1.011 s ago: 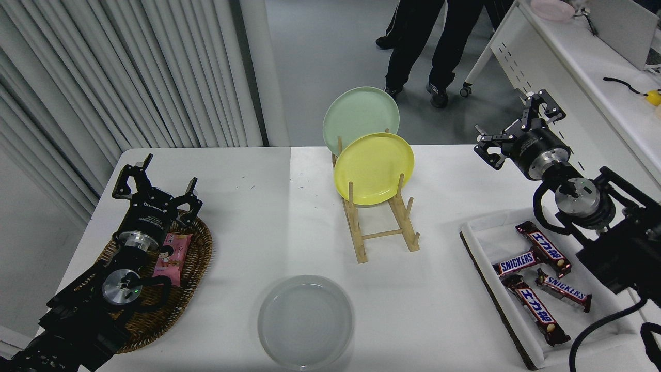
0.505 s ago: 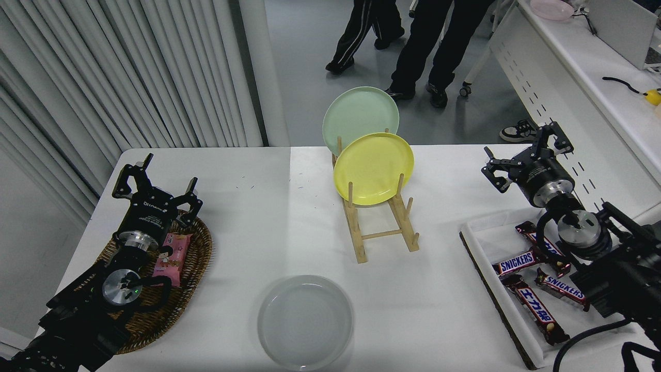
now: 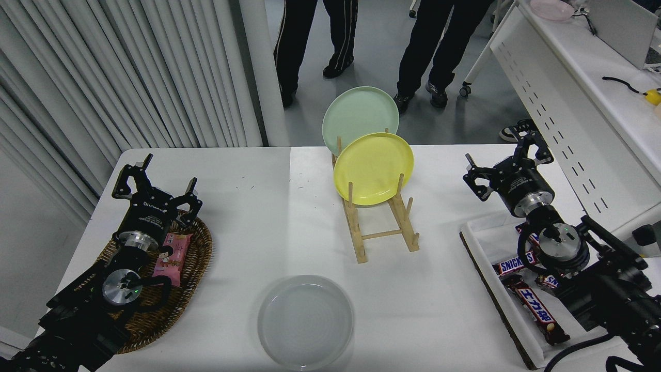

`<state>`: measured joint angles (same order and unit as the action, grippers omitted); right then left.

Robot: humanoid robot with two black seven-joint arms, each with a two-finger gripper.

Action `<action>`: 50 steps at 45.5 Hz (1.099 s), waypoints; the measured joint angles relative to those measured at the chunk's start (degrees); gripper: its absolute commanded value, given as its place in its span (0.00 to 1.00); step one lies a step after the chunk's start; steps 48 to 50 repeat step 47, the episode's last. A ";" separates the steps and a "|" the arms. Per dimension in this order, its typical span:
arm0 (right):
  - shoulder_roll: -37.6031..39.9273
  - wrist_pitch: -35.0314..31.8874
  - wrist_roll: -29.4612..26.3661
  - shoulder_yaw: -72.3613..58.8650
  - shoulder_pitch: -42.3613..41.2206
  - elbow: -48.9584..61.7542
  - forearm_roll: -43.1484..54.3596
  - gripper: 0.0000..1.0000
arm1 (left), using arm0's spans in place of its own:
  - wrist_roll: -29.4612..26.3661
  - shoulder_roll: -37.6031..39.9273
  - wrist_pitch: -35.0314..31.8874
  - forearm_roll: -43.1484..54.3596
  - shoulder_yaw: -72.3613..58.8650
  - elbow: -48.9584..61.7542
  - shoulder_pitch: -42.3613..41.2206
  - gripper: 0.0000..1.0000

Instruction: Place the plate on the table

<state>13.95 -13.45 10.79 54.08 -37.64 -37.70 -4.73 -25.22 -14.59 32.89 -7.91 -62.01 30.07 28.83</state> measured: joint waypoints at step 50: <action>-1.72 1.17 0.60 7.31 5.15 -1.82 2.34 1.00 | 0.00 0.00 0.01 0.00 0.02 0.03 0.00 1.00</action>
